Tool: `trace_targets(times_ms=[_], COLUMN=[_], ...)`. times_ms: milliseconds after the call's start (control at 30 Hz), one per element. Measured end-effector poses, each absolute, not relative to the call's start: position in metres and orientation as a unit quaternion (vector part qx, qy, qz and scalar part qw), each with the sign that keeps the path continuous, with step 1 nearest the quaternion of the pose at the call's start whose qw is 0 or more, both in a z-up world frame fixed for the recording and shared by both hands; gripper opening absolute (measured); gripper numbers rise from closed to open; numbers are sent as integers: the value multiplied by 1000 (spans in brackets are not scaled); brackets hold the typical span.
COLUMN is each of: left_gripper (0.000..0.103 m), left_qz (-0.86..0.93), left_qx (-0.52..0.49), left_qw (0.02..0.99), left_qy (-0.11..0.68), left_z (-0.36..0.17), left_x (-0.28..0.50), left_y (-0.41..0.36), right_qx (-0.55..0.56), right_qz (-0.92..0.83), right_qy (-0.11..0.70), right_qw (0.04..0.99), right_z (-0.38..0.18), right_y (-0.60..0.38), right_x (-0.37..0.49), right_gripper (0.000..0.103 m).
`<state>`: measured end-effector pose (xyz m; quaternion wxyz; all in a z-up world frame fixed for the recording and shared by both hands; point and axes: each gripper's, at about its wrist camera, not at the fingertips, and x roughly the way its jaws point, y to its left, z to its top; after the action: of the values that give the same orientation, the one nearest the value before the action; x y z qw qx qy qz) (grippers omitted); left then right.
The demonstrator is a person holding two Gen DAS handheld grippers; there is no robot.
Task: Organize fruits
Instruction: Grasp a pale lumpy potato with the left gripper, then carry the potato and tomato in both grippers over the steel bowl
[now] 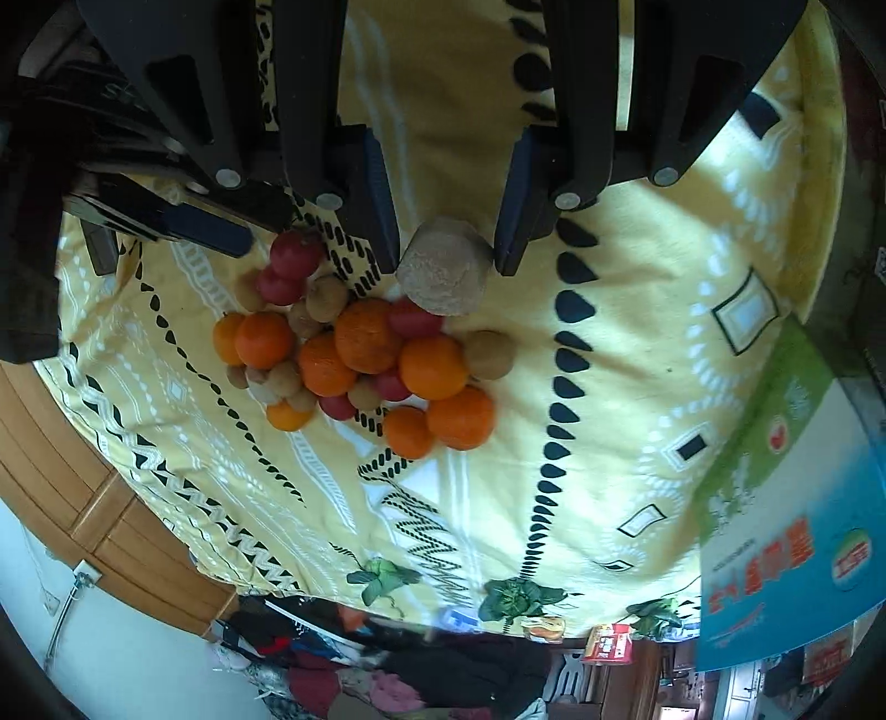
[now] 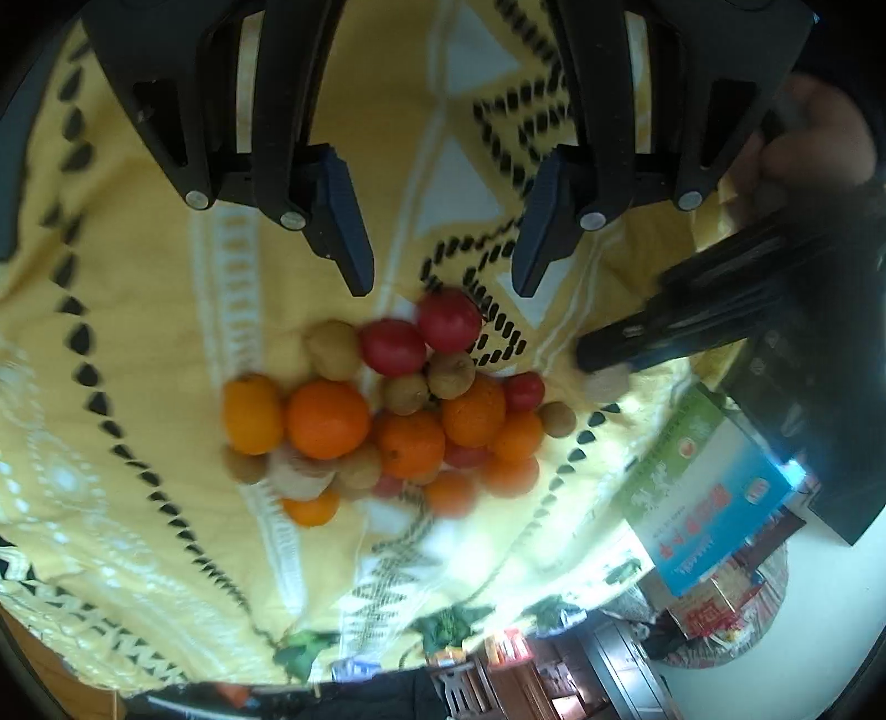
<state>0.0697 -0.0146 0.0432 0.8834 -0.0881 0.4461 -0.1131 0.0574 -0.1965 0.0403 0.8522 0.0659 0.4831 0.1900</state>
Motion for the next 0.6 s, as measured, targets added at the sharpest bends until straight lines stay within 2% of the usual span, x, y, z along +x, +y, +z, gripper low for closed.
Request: trace_targets(times_ms=[233,300,367,600], left_gripper=[36,36,36,36], left_qz=[-115,-113,-114,-119], left_qx=[-85,-89,-90,-89], left_qw=[884,883,883,893], left_qy=[445,447,446,426], left_z=[45,46,49,76], left_x=[64,62,59,34], left_y=[-10,-10,-11,-8], right_qx=[39,28,26,32], right_qz=[160,151,149,157], right_qy=[491,488,483,463], right_qw=[856,859,862,872], right_z=[26,25,27,55], right_y=[-180,-180,-180,-176], right_x=[71,69,65,43], right_gripper=[52,46,31,31])
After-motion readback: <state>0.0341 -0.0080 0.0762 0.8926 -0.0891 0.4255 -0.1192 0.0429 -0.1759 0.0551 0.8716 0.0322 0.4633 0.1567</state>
